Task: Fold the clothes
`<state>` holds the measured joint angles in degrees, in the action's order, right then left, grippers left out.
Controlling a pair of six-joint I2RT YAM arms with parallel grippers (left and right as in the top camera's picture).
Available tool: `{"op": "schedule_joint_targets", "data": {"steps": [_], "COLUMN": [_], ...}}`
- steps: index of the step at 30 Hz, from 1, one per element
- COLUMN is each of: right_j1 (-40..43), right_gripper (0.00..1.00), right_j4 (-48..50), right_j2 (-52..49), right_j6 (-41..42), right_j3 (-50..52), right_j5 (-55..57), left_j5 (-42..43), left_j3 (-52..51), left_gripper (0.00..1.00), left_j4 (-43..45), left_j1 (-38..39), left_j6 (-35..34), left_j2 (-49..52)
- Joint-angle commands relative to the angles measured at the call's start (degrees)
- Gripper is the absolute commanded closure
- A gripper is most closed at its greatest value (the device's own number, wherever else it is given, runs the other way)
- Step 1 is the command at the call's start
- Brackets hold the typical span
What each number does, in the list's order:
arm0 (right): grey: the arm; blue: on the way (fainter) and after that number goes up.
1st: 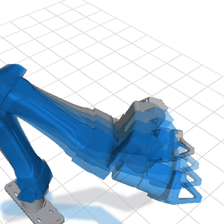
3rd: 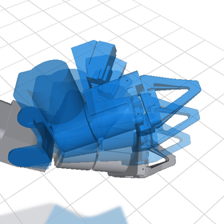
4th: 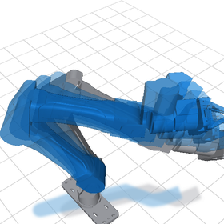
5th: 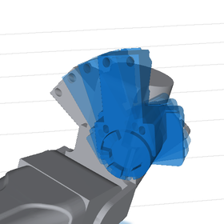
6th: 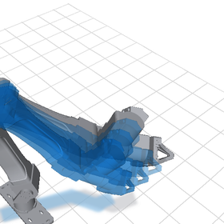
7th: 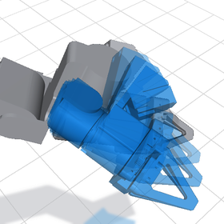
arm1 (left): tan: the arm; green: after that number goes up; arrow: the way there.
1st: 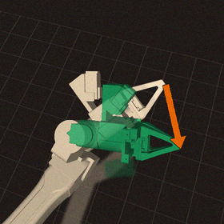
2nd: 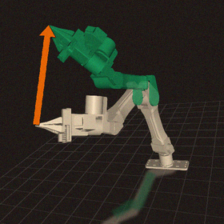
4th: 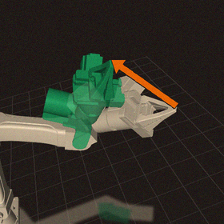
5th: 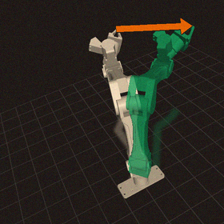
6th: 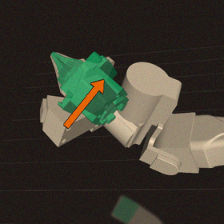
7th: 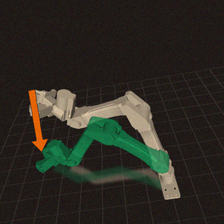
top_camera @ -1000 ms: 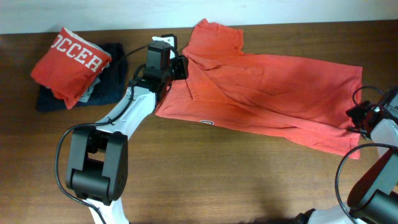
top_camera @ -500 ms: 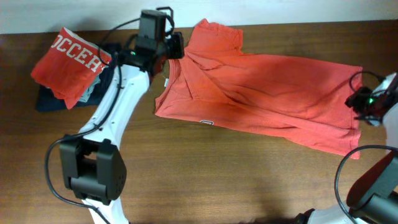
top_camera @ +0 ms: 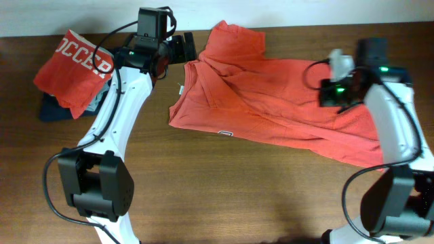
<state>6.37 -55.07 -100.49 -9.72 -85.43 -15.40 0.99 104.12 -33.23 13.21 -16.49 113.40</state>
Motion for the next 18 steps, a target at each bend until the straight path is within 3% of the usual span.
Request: {"op": "schedule_joint_targets", "data": {"steps": [1,8,18], "right_j1": [-3.54,-10.88,-15.32], "right_gripper": [0.96,0.96,0.96], "right_j4": [-0.72,-5.84,-6.21], "right_j2": [-2.23,-9.55,-16.15], "right_j6": [-3.56,-9.60,-9.79], "right_j3": [0.79,0.85,0.90], "right_j5": [0.02,1.22,5.77], "left_j5": [-0.39,-0.39,-0.39], "left_j3": [0.90,0.90,0.90], "left_gripper": [0.01,0.01,0.01], "left_j4": [-0.07,-0.07,-0.07], "left_j1": [0.11,0.11,0.11], "left_j6": [0.07,0.04,0.04], "left_j2": [0.28,0.28,0.28]}}
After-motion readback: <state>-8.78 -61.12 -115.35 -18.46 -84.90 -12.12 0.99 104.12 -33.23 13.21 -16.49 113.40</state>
